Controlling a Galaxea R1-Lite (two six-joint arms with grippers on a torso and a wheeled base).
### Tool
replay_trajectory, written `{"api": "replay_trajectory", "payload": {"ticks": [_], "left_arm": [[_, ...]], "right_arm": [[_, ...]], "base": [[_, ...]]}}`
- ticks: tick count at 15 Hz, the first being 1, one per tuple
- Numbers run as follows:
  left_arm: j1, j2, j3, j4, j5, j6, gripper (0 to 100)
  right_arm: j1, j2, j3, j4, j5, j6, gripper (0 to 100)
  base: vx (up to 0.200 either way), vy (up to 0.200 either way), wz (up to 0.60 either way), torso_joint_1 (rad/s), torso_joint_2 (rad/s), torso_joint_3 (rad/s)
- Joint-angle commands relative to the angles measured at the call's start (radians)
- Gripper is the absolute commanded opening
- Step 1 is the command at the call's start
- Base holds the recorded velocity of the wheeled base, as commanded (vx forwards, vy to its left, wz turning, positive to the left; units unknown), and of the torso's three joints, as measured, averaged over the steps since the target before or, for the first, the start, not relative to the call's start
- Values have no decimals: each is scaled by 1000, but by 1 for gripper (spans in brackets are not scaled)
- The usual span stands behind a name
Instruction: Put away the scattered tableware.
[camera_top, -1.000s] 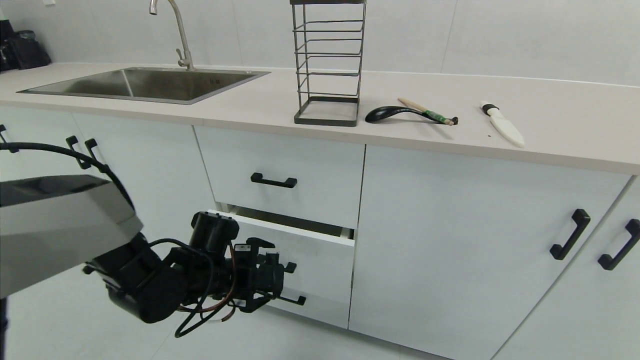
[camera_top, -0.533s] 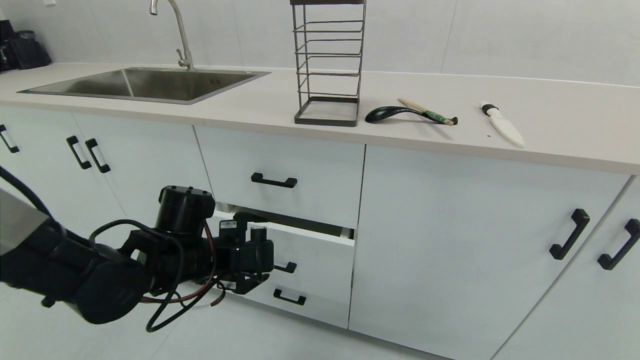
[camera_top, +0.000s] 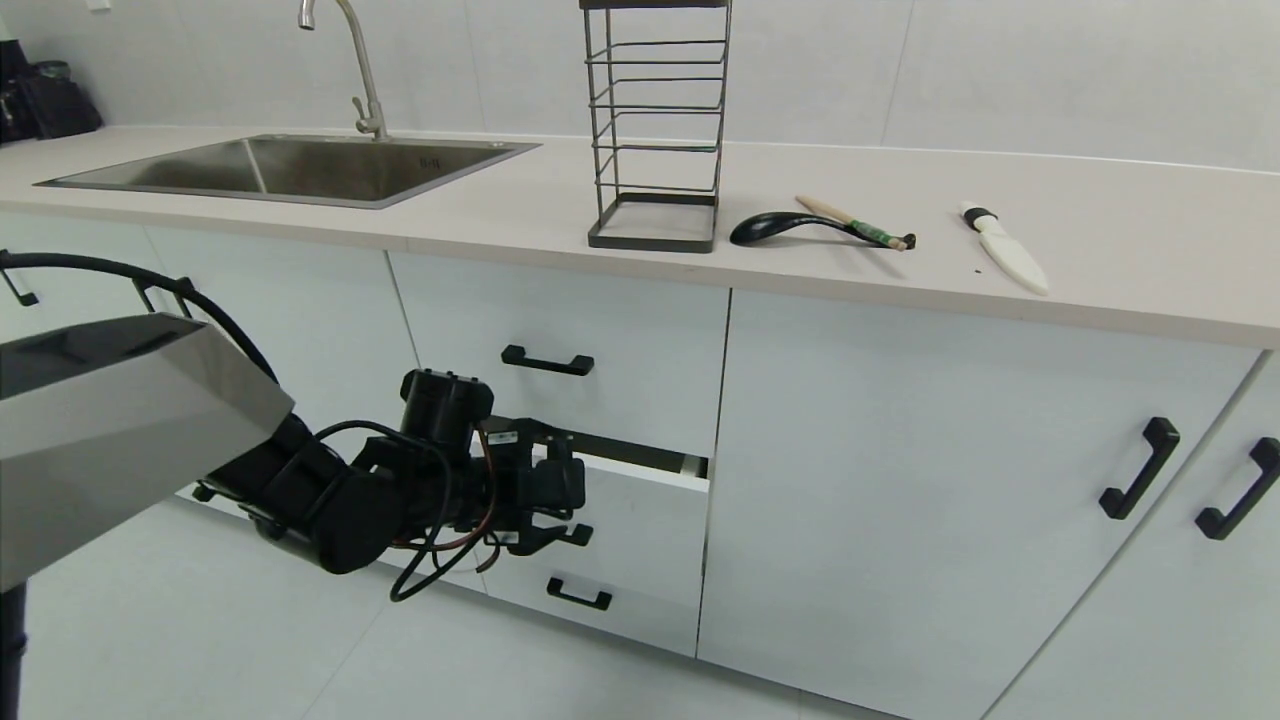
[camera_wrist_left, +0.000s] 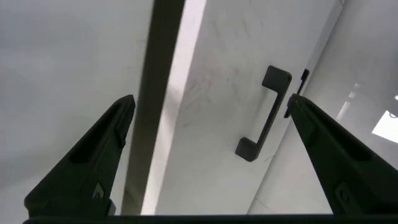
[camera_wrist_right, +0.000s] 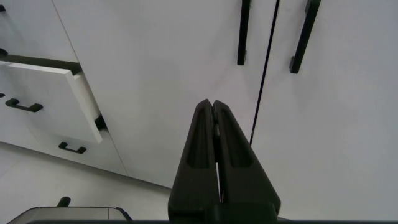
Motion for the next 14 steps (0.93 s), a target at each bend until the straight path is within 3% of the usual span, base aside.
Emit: {"api": "replay_trajectory", "payload": {"ticks": [1, 7, 11, 14], "left_arm": [[1, 74, -43, -1, 1, 2, 100], [11, 110, -37, -5, -4, 10, 100], [13, 58, 46, -7, -15, 10, 100], [27, -120, 274, -5, -13, 3, 100]], "right_arm": [[0, 1, 0, 0, 0, 0, 0], [0, 1, 0, 0, 1, 2, 0], [0, 1, 0, 0, 1, 0, 0], [0, 1, 0, 0, 0, 0, 0]], "base": [[0, 0, 0, 0, 0, 0], [0, 0, 0, 0, 0, 0], [0, 0, 0, 0, 0, 0], [0, 0, 0, 0, 0, 0]]}}
